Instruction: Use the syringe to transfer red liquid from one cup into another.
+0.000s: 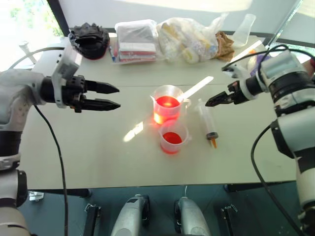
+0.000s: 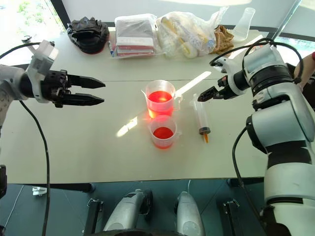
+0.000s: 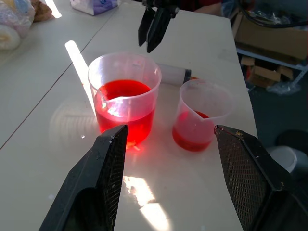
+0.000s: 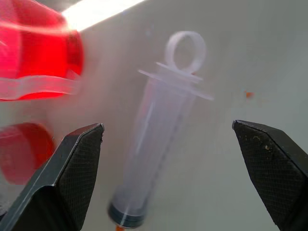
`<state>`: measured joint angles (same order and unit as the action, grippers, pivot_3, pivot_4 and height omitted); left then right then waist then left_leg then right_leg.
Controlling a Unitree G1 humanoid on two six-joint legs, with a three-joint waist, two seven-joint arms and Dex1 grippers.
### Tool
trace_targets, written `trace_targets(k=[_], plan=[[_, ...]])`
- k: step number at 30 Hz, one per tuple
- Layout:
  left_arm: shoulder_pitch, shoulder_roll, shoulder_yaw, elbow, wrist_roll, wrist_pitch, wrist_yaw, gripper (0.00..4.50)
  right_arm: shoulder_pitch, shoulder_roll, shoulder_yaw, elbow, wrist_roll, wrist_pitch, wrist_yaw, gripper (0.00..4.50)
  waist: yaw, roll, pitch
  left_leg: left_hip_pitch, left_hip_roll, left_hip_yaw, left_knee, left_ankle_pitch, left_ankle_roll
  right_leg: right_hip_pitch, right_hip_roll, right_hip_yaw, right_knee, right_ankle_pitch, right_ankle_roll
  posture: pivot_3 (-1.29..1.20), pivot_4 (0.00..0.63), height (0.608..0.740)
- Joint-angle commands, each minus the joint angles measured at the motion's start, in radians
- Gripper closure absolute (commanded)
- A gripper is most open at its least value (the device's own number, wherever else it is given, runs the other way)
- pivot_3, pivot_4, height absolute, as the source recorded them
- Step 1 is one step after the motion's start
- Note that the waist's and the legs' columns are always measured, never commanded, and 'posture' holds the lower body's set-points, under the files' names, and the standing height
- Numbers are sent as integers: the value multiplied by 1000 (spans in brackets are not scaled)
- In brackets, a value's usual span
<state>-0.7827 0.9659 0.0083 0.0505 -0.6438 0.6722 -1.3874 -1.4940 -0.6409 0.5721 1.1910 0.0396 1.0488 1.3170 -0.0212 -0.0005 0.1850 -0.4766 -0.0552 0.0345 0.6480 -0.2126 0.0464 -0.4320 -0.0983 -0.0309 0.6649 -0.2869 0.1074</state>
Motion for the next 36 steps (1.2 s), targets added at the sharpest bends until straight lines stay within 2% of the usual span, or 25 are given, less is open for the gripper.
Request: trace_targets(k=[1, 8, 13, 15, 18, 21, 22, 23, 26, 29, 32, 34, 36], plan=[[64, -9, 84, -99, -37, 19, 59, 1494, -60, 50, -21, 59, -63, -53, 24, 23, -5, 0, 0, 0, 0, 0, 0, 0, 0, 0, 0, 0, 0, 0, 0, 0, 150, 740], [165, -42, 203, -206, -110, 76, 192, 1494, -46, 136, -89, 118, -118, -77, -8, 23, 0, 0, 0, 3, 2, -1, 4, 1, -2, 3, 1, 0, 1, 0, 0, 0, 150, 740], [176, -55, 217, -240, -120, 83, 253, 1494, 2, 179, -128, 136, -153, -97, -79, 23, 6, 0, 0, 10, 2, -2, 3, 2, -3, 9, 1, 0, 2, 0, 0, 0, 150, 740], [182, -70, 215, -243, -113, 72, 279, 1494, 35, 196, -168, 142, -148, -110, -157, 23, 6, 0, 0, 11, 1, -2, 3, 2, -3, 10, 1, 0, 2, 0, 0, 0, 150, 740], [194, -86, 213, -249, -103, 57, 303, 1494, 84, 208, -197, 145, -164, -140, -233, 877, 2, -1, -1, 14, 1, -2, 2, 2, -3, 12, 0, 1, 2, 0, 0, 0, 150, 740], [203, -92, 216, -256, -103, 50, 316, 1494, 102, 210, -229, 147, -174, -150, -276, 2382, 0, -2, -1, 18, 1, -2, 1, 2, -4, 16, 1, 1, 2, 0, 0, 0, 150, 740], [209, -92, 216, -258, -101, 47, 318, 1494, 105, 210, -245, 146, -173, -152, -291, 2781, 0, -2, -1, 20, 1, -2, 1, 2, -4, 19, 1, 0, 1, 0, 0, 0, 150, 740], [215, -91, 216, -260, -100, 44, 318, 1494, 107, 209, -259, 146, -173, -152, -303, 2992, -1, -2, -1, 26, 1, -2, 0, 2, -5, 24, 1, 1, 0, 0, 0, 0, 150, 740], [226, -85, 217, -258, -100, 35, 316, 1494, 110, 203, -299, 144, -167, -151, -340, 3012, 1, -3, -2, 36, 1, -3, -2, 0, -7, 31, 0, 1, -2, 0, 0, 0, 150, 740], [229, -75, 221, -246, -94, 25, 306, 1494, 87, 183, -361, 134, -140, -149, -364, 3012, 0, -3, -2, 36, 1, -3, -1, 0, -7, 29, 0, 1, -1, 1, -1, 0, 150, 740], [218, -51, 227, -204, -80, 6, 285, 1494, -3, 132, -478, 107, -66, -145, -380, 3012, 1, -1, -1, 35, 1, -3, -1, 1, -7, 27, 0, 1, -1, 1, -2, 0, 150, 740], [190, -37, 222, -151, -62, -15, 267, 1494, -62, 95, -529, 55, -33, -207, -362, 3012, 1, 1, 1, 31, 1, -3, -2, 1, -8, 25, 0, 2, 0, 1, -2, 0, 150, 740], [151, -37, 210, -97, -45, -33, 257, 1494, -78, 73, -573, -22, -3, -347, -348, 3012, 0, 2, 1, 26, 1, -2, -3, 2, -9, 21, 0, 2, 0, 1, -2, 0, 150, 740]])
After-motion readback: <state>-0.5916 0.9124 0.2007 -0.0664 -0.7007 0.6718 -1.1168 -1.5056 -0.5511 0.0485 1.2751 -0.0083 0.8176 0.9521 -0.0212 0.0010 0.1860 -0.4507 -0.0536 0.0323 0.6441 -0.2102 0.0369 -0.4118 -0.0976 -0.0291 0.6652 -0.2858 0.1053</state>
